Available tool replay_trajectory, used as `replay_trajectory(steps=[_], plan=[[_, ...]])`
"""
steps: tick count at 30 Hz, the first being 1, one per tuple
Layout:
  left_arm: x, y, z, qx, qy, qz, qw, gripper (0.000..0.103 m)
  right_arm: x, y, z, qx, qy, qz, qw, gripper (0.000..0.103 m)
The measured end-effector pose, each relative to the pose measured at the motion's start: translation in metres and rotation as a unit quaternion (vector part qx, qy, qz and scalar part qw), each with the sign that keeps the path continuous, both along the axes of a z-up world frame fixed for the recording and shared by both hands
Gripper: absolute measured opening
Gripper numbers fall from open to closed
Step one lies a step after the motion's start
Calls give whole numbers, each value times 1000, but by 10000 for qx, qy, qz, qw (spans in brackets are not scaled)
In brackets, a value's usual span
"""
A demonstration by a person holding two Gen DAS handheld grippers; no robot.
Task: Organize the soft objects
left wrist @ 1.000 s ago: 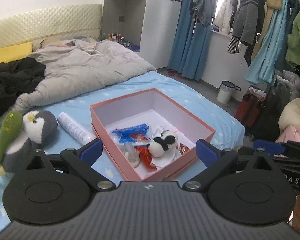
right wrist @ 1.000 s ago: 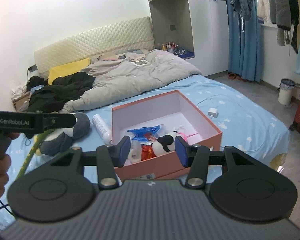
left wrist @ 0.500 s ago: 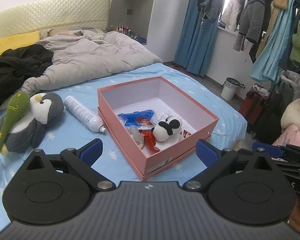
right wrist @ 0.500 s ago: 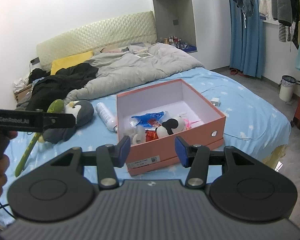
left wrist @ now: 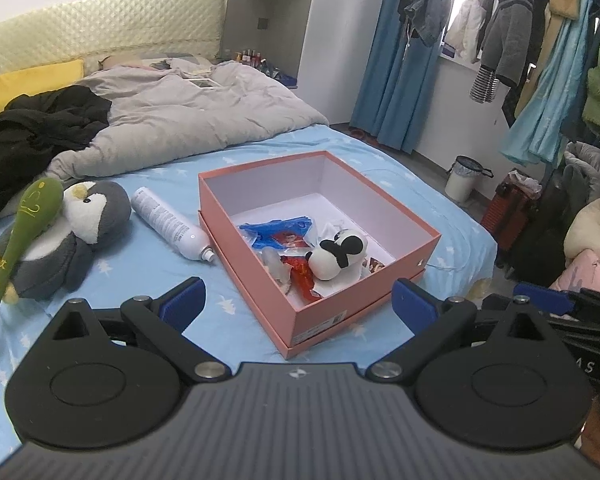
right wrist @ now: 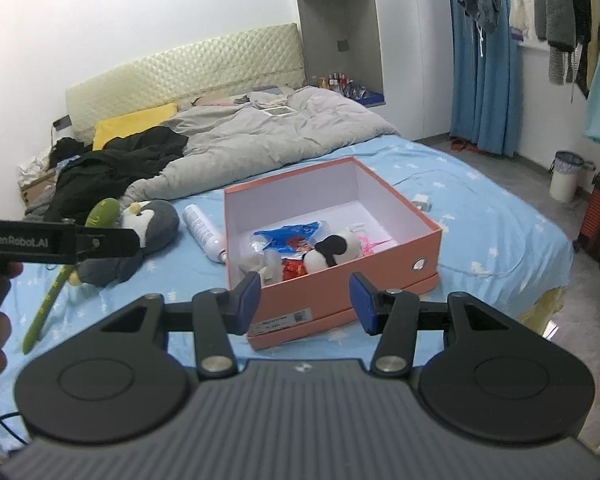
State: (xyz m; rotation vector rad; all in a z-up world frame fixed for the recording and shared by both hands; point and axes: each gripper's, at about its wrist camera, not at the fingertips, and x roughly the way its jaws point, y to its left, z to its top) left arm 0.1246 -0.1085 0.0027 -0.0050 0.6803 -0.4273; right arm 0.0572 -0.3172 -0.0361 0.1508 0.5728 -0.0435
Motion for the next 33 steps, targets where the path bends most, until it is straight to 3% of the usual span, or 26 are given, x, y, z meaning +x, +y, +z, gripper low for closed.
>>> replay_trajectory(steps=[4, 6, 8, 10, 33], plan=[[0, 0, -1, -11, 1, -3, 10000, 101, 1, -3, 0, 23, 9, -67, 10000, 54], [1, 0, -2, -2, -6, 10, 10000, 101, 2, -3, 0, -23, 4, -78, 10000, 83], [1, 1, -3, -21, 7, 27, 10000, 101, 2, -6, -1, 5, -40, -113, 9999, 96], [0, 2, -3, -51, -38, 62, 10000, 101, 4, -7, -2, 38, 12, -113, 9999, 103], [-4, 5, -8, -73, -6, 55, 10000, 101, 7, -8, -4, 108, 41, -131, 9998, 103]])
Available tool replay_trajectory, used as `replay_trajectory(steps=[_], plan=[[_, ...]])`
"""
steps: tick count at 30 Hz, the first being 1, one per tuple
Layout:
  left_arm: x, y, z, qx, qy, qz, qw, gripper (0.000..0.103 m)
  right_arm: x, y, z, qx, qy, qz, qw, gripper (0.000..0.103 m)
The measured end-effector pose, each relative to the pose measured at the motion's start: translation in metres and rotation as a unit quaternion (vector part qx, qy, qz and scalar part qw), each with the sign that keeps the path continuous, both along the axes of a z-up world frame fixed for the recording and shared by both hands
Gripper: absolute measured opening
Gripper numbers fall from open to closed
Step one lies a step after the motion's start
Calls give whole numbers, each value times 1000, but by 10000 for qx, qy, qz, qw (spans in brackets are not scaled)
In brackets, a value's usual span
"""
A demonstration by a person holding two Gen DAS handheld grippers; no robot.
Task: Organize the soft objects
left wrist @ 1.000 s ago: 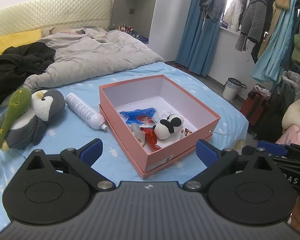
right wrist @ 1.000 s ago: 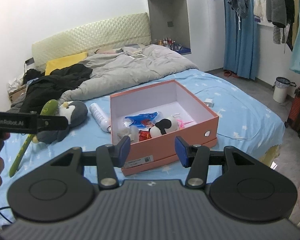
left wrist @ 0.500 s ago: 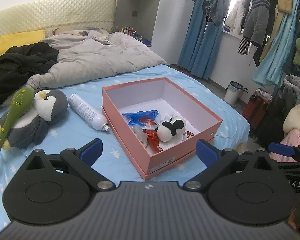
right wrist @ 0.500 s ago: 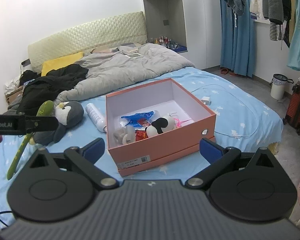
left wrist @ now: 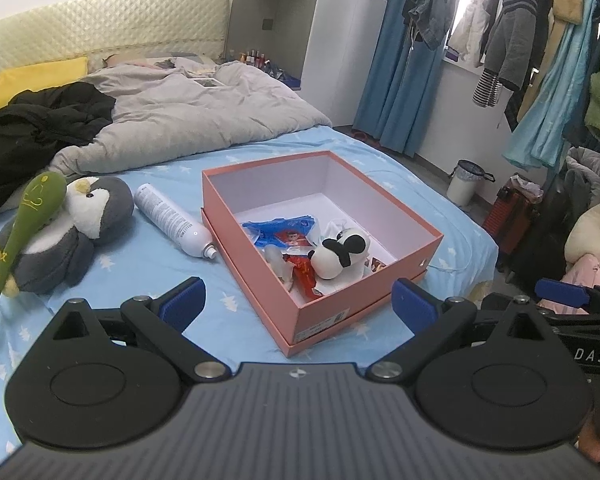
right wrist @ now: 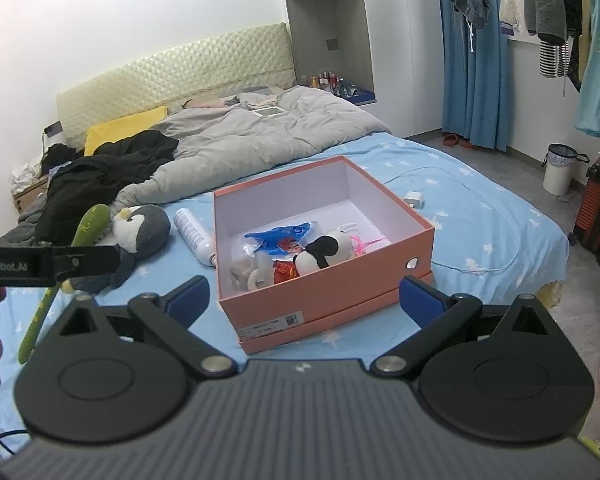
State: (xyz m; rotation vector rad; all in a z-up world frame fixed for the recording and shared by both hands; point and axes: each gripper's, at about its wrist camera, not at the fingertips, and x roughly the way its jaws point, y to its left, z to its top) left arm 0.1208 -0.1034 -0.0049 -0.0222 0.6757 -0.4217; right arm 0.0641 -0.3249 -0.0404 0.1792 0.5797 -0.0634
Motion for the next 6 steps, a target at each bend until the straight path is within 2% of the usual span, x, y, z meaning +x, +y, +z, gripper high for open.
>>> replay_trajectory(steps=[6], plan=[[0, -1, 1, -3, 1, -5, 10000, 101, 0, 0, 0, 43, 14, -41, 10000, 103]])
